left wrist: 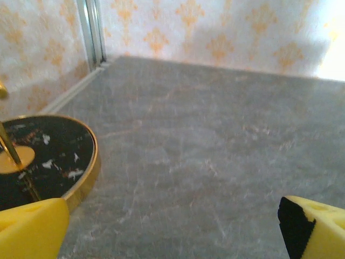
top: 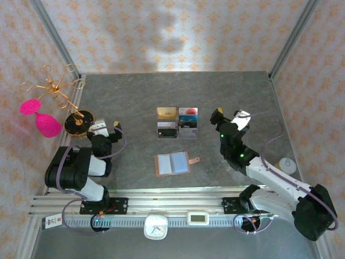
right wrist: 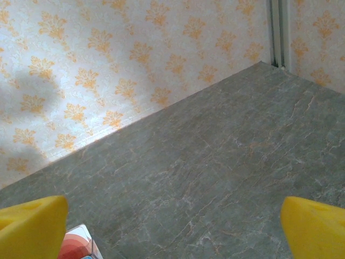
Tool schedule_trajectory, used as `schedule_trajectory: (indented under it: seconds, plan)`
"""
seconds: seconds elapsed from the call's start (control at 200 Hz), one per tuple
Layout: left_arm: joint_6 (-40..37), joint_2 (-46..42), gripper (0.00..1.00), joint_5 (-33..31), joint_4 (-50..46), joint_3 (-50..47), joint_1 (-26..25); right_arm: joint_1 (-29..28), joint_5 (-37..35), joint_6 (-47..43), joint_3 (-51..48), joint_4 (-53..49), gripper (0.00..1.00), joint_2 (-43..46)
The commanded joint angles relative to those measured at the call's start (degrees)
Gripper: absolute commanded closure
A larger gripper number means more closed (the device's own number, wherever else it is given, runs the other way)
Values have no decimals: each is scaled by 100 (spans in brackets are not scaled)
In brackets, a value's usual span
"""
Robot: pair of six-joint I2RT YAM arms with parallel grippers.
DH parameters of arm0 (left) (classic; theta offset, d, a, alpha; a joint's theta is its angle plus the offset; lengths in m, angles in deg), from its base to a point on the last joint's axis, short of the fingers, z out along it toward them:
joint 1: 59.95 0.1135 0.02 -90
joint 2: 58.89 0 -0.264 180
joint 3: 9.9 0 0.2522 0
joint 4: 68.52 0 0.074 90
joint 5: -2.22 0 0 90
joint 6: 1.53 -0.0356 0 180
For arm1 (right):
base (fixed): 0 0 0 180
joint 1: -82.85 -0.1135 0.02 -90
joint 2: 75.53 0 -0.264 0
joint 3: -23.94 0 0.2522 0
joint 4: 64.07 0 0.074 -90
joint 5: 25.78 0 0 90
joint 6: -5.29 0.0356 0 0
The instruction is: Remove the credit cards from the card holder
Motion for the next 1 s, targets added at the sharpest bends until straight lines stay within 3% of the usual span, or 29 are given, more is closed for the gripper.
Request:
schedule_trajectory:
  seconds: [0.0, 0.125, 0.21, 0.43, 0.551, 0.856, 0.931, 0.996]
  plan:
    - [75, 0, 1, 66, 377, 311, -59, 90, -95, -456, -198, 234, 0, 145]
    - [82, -2, 1, -253, 363, 313, -139, 282, -544, -1027, -527, 939, 0, 218]
    - [111, -8, 1, -658, 454, 269, -237, 778, -507, -1105, -635, 1209, 0, 220]
    - [101, 8, 1, -664, 485, 263, -237, 2062, 359, -1983, -1526, 3254, 0, -327]
    - [100, 8, 1, -663, 479, 267, -238, 2851, 1582, -1747, -1773, 4069, 0, -971]
    - [91, 4, 1, -653, 482, 267, -246, 3002, 2273, -2040, -1655, 5477, 0, -3002]
    - [88, 8, 1, -655, 479, 275, -246, 3107, 2549, -1992, -1710, 5463, 0, -2981]
    - [92, 8, 1, -656, 479, 268, -246, 3116, 2597, -2072, -1953, 6223, 0, -3208]
